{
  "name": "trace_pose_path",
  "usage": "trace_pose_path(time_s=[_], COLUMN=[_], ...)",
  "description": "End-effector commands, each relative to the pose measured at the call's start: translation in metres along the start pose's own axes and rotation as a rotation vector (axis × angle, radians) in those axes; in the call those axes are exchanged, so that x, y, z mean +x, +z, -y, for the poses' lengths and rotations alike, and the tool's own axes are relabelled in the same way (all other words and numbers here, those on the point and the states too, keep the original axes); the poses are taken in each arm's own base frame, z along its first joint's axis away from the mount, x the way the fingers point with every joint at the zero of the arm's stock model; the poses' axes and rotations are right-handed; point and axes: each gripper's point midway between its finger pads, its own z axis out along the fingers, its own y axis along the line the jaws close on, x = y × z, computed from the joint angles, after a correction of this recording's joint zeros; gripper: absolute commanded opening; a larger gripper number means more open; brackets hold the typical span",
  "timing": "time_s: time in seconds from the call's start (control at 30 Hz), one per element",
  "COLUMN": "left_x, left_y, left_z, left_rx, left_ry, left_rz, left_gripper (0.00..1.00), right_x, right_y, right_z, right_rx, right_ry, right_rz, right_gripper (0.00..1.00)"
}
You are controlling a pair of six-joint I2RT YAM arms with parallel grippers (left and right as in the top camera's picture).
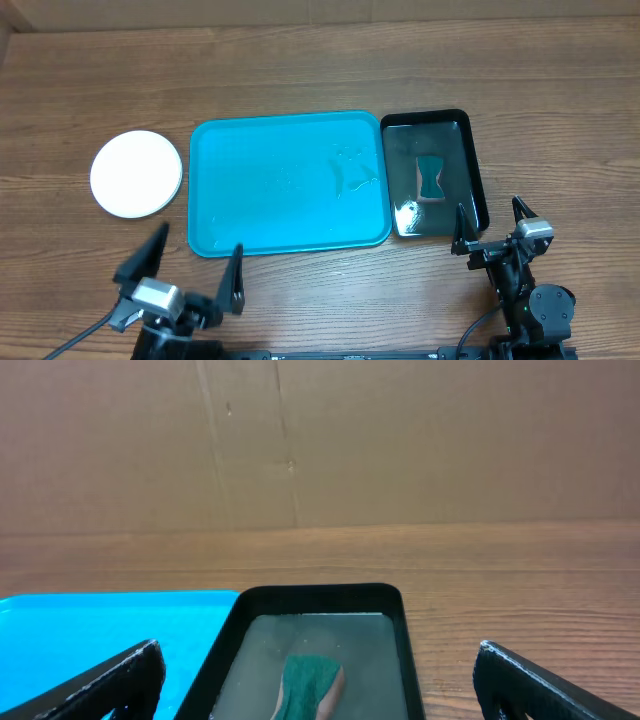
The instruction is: Clean dirty plates on tray and stack at the side
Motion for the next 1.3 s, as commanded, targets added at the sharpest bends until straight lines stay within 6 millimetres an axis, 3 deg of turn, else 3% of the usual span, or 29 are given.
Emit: trace_pose_path(time_s=[0.0, 0.1, 0.23, 0.57, 0.77, 0.9, 1.27], left_x=[-0.005, -0.018, -0.002, 0.085, 0.147, 0.195, 0.196], left_y=[0.011, 0.017, 0.024, 0.038, 0.037, 0.030, 0.033], left_z=[-0.006, -0.009, -0.022, -0.068, -0.091, -0.092, -0.085], left_rx=[-0.006, -0.006, -0.049, -0.246, -0.366, -0.377, -0.330], left_ry=[0.050, 0.096, 0.111, 0.038, -0.002, -0.013, 0.015], left_rz=[0.112, 0.273, 0.364, 0.232, -0.021, -0.220, -0.228], left_gripper=[1.00, 1.00, 1.00, 1.00, 1.00, 1.00, 1.00], right_x=[0.001, 0.001, 0.001, 0.001, 0.001, 0.001, 0.001], right_y=[0.000, 0.000, 0.000, 0.000, 0.000, 0.000, 0.000], right_z=[0.003, 0.003, 0.003, 0.003, 0.003, 0.003, 0.003], right_rx=[0.011, 0.011, 0.011, 0.011, 0.011, 0.011, 0.011], right_ry=[-0.004, -0.004, -0.004, -0.004, -0.004, -0.004, -0.004], right_rz=[0.006, 0.006, 0.006, 0.006, 0.006, 0.006, 0.006], right_gripper=[1.00, 1.00, 1.00, 1.00, 1.00, 1.00, 1.00])
